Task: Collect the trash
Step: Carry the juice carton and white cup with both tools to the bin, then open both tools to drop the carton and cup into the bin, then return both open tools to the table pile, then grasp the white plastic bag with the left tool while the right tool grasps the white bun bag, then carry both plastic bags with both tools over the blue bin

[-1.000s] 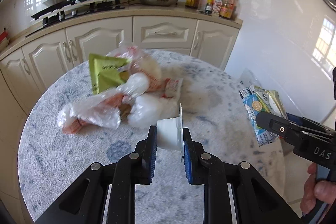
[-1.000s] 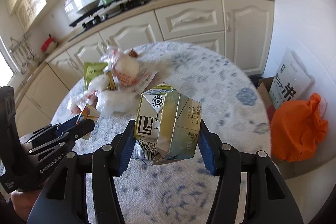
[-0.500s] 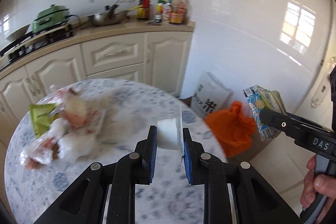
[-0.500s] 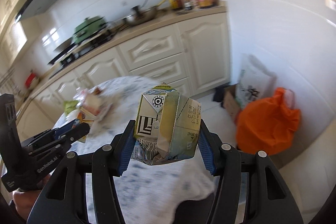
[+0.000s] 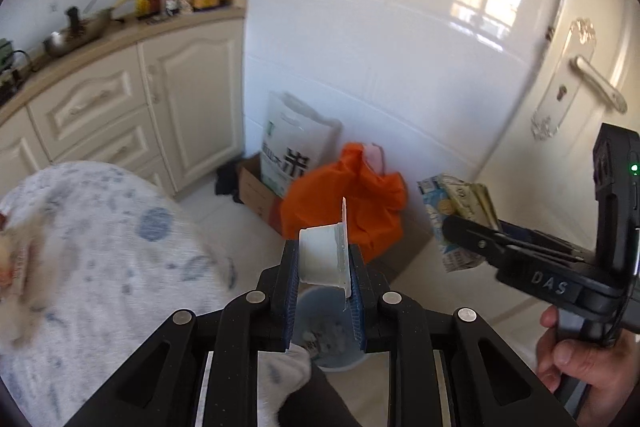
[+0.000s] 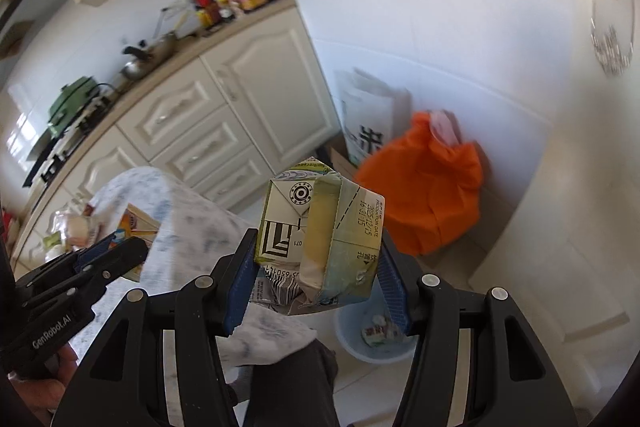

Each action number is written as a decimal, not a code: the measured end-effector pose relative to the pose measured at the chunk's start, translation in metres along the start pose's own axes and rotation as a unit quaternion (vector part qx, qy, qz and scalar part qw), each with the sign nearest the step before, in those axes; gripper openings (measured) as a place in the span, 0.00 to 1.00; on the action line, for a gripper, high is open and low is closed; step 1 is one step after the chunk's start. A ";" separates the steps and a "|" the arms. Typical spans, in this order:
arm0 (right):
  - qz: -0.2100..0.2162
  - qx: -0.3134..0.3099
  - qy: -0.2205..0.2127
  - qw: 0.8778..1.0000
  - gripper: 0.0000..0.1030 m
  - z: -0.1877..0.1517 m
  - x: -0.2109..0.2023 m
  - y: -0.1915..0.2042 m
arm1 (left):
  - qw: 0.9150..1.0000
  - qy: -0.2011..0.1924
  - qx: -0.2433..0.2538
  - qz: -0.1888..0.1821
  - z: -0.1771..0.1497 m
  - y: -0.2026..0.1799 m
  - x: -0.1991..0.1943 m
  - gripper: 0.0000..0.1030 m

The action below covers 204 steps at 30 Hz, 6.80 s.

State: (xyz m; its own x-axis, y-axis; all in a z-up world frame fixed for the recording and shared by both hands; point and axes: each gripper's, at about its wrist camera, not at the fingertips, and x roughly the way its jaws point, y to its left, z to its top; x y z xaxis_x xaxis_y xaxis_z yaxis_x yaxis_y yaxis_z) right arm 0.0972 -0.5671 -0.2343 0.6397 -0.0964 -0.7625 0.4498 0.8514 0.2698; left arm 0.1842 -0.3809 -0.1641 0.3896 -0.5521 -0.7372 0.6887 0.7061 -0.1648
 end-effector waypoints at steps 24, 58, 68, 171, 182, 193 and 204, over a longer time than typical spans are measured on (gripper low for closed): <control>-0.030 0.107 0.093 0.989 1.00 -0.035 0.087 -0.081 | 0.995 0.087 0.032 0.028 0.029 -0.041 0.120 0.91; 0.089 -0.091 -0.030 0.991 1.00 0.023 -0.027 0.168 | 0.976 -0.126 -0.096 0.150 -0.075 0.089 -0.205 0.99; 0.136 -0.165 -0.059 0.975 1.00 0.012 -0.054 0.254 | 0.951 -0.170 -0.141 0.218 -0.106 0.118 -0.283 0.99; 0.239 -0.220 0.088 0.942 0.41 -0.060 0.055 0.310 | 0.966 -0.095 -0.175 0.164 -0.159 0.247 -0.188 0.28; 0.203 -0.175 0.019 0.963 0.41 -0.017 -0.001 0.225 | 0.979 -0.127 -0.105 0.124 -0.107 0.168 -0.185 0.28; 0.113 -0.093 -0.044 0.988 0.41 0.018 -0.045 0.102 | 0.990 -0.128 -0.033 0.052 -0.049 0.089 -0.145 0.28; 0.037 -0.013 -0.017 0.999 0.41 0.011 -0.019 -0.001 | 0.998 -0.046 -0.010 -0.034 -0.007 0.033 -0.044 0.28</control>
State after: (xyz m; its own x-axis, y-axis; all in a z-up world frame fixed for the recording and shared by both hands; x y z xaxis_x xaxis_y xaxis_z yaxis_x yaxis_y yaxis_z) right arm 0.0917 -0.5717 -0.2136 0.6925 -0.0497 -0.7197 0.3843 0.8697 0.3097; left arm 0.1856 -0.3302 -0.1420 0.3976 -0.6362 -0.6612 0.7032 0.6742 -0.2258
